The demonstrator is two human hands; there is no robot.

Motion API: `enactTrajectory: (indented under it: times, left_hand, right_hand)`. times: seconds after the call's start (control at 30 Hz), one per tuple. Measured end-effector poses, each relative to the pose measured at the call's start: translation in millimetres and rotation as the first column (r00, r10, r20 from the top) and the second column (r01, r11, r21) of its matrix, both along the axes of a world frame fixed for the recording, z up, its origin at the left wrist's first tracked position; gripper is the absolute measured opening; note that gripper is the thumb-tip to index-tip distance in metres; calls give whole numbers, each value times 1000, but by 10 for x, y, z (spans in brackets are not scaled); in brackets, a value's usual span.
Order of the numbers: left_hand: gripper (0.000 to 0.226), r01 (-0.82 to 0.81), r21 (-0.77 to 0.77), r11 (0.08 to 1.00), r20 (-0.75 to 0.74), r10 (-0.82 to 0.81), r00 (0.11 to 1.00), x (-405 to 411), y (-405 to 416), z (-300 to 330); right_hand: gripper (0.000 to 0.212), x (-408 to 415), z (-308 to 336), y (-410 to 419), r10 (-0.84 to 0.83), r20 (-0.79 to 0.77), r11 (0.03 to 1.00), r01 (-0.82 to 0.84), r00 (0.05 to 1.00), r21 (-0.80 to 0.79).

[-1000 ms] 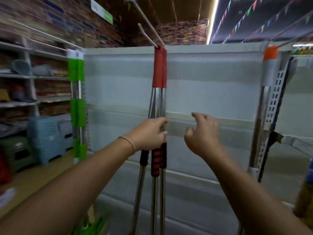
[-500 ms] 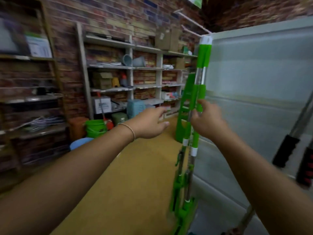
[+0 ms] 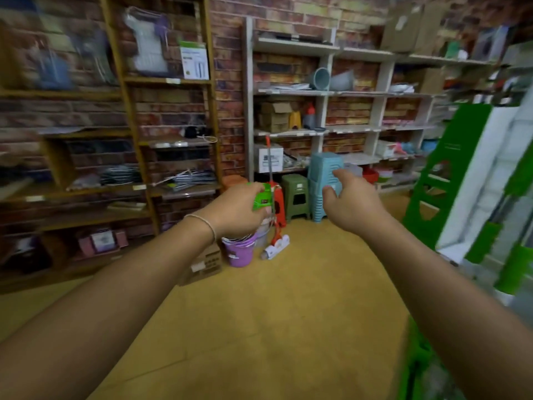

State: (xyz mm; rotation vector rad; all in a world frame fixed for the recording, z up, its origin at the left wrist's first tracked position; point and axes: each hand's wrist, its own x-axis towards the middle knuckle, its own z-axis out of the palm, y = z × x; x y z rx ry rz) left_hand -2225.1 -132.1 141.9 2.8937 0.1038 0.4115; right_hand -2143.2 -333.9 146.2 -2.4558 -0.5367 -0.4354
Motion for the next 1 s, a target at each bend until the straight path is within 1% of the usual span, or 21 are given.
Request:
enactTrajectory:
  times: [0.1, 0.23, 0.37, 0.53, 0.67, 0.8, 0.9, 1.0]
  left_hand:
    - [54, -59, 15, 998, -29, 59, 998, 313, 299, -84]
    - [49, -97, 5, 995, -75, 97, 992, 909, 671, -171]
    - [52, -140, 19, 990, -133, 142, 981, 1629, 1067, -185]
    - [59, -213, 50, 976, -155, 218, 964, 2295, 1555, -318]
    - [60, -232, 118, 965, -231, 254, 939, 2673, 1940, -431]
    - [54, -246, 160, 956, -223, 278, 934, 3094, 2385, -496]
    - [55, -233, 190, 954, -223, 273, 936, 3519, 2786, -600]
    - [53, -202, 162, 966, -237, 237, 942, 3912, 3139, -640]
  right_hand:
    - [49, 390, -128, 339, 43, -13, 999, -44, 999, -12]
    - [47, 1046, -255, 760, 85, -54, 996, -86, 995, -26]
    - [45, 1763, -327, 1149, 133, -70, 986, -139, 989, -95]
    - [55, 2569, -346, 1613, 175, -101, 962, -192, 979, -194]
    - [61, 3028, -430, 2002, 215, -131, 945, -239, 968, -221]
    - [64, 3453, -515, 2442, 234, -147, 939, -263, 961, -221]
    - [64, 3831, -602, 2835, 233, -146, 937, -262, 961, -232]
    - [65, 4157, -642, 3125, 232, -155, 937, -263, 960, -228]
